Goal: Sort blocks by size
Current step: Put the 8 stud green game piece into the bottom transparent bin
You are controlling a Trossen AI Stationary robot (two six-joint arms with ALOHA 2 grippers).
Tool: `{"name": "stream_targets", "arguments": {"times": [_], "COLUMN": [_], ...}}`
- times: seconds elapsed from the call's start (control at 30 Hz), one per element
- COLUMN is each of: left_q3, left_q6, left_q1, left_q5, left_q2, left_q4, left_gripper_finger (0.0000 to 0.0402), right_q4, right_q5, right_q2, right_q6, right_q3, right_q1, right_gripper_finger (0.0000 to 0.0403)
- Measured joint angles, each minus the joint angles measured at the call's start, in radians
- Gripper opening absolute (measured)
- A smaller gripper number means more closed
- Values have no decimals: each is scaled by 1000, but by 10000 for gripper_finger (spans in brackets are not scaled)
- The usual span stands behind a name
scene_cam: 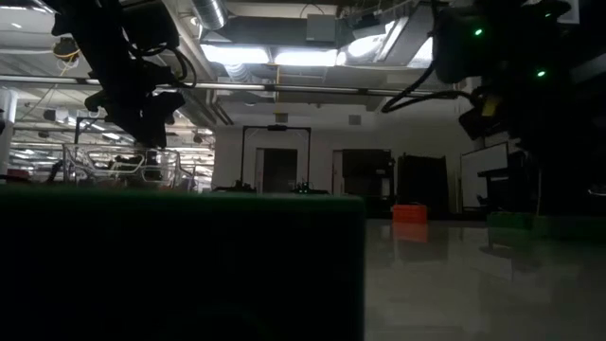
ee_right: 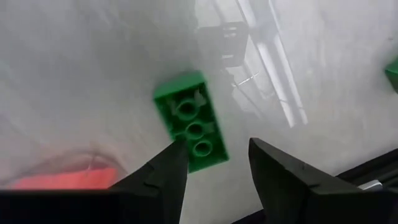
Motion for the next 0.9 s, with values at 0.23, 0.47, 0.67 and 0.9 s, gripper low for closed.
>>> {"name": "stream_targets", "arguments": {"times": [0.23, 0.47, 0.67, 0.9], "left_q3": [0, 0, 0, 0], "left_q6": [0, 0, 0, 0], "left_q1": [0, 0, 0, 0], "left_q5": [0, 0, 0, 0], "left_q2": [0, 0, 0, 0], "left_q4": [0, 0, -1, 0], "left_gripper_finger": [170, 170, 170, 170], "right_q4": [24, 123, 189, 231], "right_q5": [9, 20, 22, 53], "right_q2": [0, -1, -1, -1], "right_q6": [-1, -22, -23, -23], "right_q3": [0, -9, -77, -144], "right_q1": [67, 68, 67, 67], "right_gripper_finger": [170, 170, 170, 170]}}
